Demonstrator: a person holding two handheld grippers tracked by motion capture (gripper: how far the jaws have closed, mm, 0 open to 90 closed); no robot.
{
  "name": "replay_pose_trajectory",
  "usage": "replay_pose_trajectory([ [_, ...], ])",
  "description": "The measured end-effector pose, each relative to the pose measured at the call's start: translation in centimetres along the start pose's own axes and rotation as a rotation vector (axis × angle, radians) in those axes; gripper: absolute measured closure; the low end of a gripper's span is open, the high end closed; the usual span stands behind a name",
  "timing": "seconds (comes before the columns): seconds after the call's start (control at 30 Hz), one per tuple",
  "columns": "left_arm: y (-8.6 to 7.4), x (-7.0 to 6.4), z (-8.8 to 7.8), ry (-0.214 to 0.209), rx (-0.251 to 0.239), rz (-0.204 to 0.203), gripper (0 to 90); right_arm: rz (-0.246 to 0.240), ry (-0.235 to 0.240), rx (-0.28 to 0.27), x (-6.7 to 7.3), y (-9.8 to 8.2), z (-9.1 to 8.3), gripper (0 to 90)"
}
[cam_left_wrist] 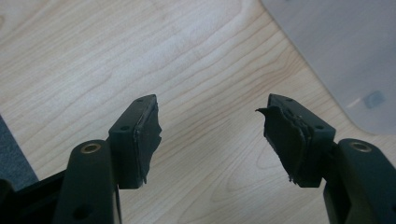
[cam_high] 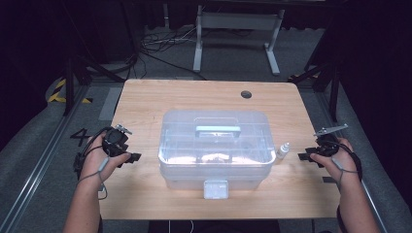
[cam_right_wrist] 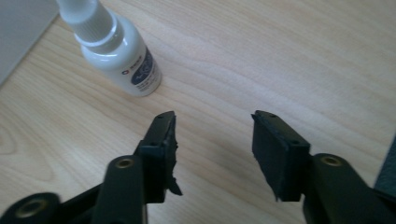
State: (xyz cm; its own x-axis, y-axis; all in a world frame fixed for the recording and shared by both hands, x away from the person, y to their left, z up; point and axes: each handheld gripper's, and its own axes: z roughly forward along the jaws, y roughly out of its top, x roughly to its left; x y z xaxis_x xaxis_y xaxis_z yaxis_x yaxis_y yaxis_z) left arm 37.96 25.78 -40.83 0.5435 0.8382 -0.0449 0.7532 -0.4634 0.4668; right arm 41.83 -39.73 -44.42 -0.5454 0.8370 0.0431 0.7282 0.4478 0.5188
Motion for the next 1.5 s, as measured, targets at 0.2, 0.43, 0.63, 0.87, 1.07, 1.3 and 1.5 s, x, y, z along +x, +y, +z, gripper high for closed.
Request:
replay_pose_trajectory([
  [0.2,0.0,0.0,-1.0,-0.009,-0.020,-0.009,39.0,0.001,0.019,-0.031,0.1,0.1,-0.2,48.7],
  [0.43,0.2,-0.7,-2.4,-0.013,-0.047,0.020,40.6,0.004,0.035,-0.005,0.3,0.2,-0.1,51.7],
  [0.63,0.2,-1.9,-4.9,-0.032,-0.106,0.047,40.6,-0.004,0.021,-0.009,0.4,0.2,-0.2,49.9],
  [0.87,0.8,-4.0,-7.4,-0.085,-0.190,0.107,41.4,-0.011,0.018,0.002,0.7,0.2,0.0,49.3],
  [1.07,1.7,-5.4,-8.5,-0.117,-0.219,0.161,41.3,-0.010,0.015,0.006,0.8,0.1,0.0,48.9],
  [1.3,3.4,-6.8,-9.1,-0.100,-0.263,0.239,41.0,-0.011,0.012,0.020,1.0,-0.2,0.1,48.7],
  [1.5,4.8,-7.8,-9.2,-0.136,-0.280,0.283,40.8,-0.013,0.010,0.023,1.0,-0.3,0.1,48.4],
])
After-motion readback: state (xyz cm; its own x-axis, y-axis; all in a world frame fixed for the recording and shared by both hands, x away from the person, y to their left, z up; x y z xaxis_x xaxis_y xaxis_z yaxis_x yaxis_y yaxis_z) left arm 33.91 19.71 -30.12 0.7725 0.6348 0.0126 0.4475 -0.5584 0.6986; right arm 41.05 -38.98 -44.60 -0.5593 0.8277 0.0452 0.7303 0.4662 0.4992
